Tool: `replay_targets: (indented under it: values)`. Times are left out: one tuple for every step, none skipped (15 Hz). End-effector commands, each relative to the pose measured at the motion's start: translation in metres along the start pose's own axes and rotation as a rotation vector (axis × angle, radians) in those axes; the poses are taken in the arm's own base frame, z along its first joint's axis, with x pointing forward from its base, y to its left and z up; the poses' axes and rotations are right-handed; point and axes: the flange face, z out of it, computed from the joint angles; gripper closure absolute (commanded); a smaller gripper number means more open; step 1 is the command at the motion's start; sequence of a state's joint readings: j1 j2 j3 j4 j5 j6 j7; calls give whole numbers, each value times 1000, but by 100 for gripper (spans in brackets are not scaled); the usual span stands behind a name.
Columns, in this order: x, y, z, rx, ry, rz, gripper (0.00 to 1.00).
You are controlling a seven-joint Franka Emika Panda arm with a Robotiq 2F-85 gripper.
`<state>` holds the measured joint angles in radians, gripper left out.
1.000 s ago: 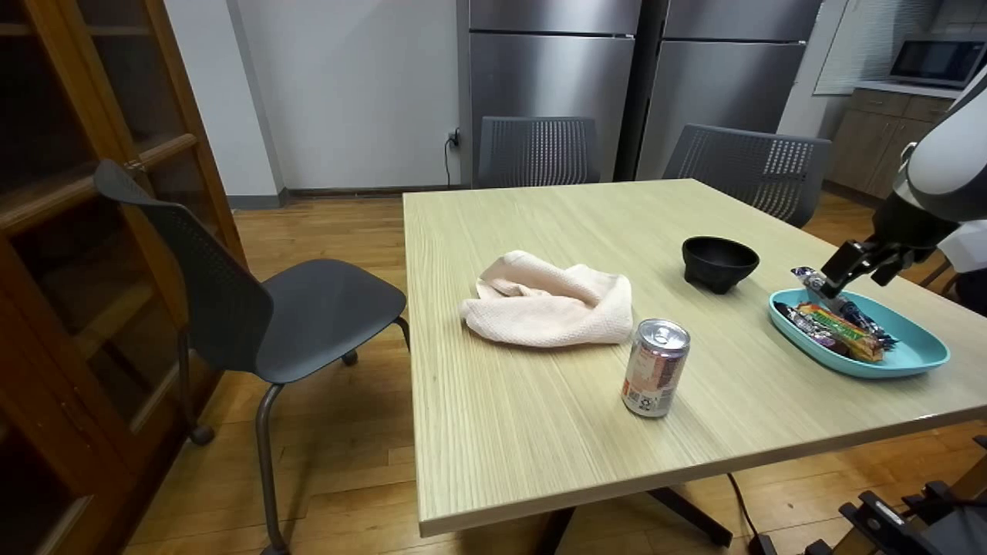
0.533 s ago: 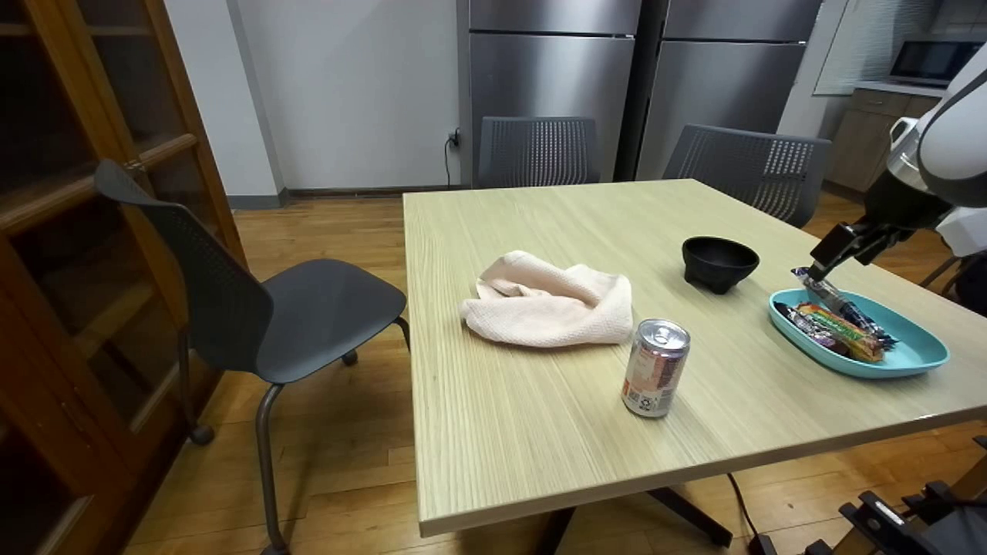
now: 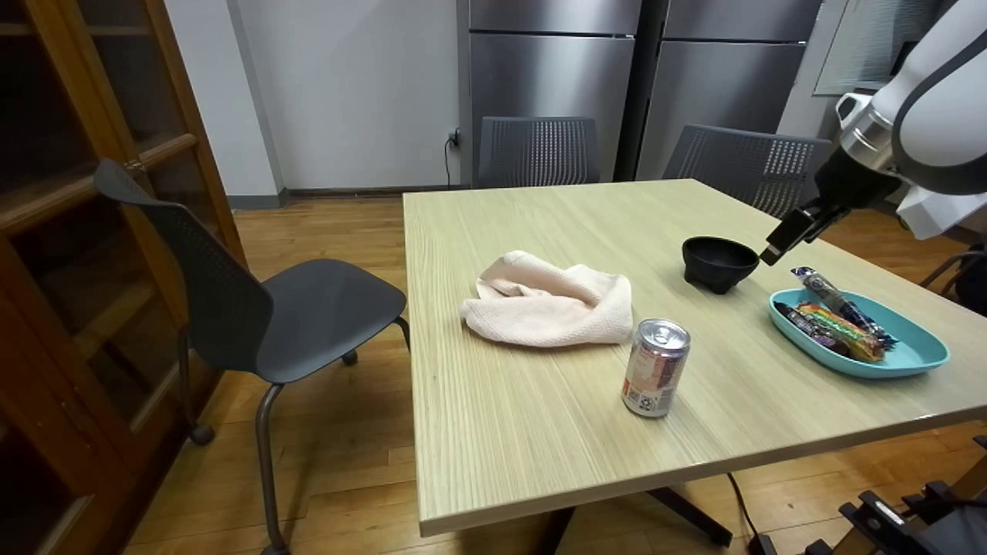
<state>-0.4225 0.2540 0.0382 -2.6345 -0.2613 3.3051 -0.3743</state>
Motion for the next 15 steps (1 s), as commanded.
replay_targets:
  values:
    - [22,-28,-9,34,18,-134,0]
    - [28,-35,-8,42,25,-157,0]
    - [33,-40,-8,47,25,-175,0]
    - [23,-35,-1,45,30,-113,0]
    - [25,-39,-1,49,32,-119,0]
    - [24,-39,0,50,30,-118,0]
    - [23,-38,1,51,28,-116,0]
    - [22,-37,2,50,25,-113,0]
    - [21,-37,2,51,24,-112,0]
    - [21,-37,2,51,24,-112,0]
    - [21,-37,2,51,24,-112,0]
    - [21,-37,2,51,24,-112,0]
    - [21,-37,2,51,24,-112,0]
    - [21,-37,2,51,24,-112,0]
    - [26,-36,4,57,23,-121,0]
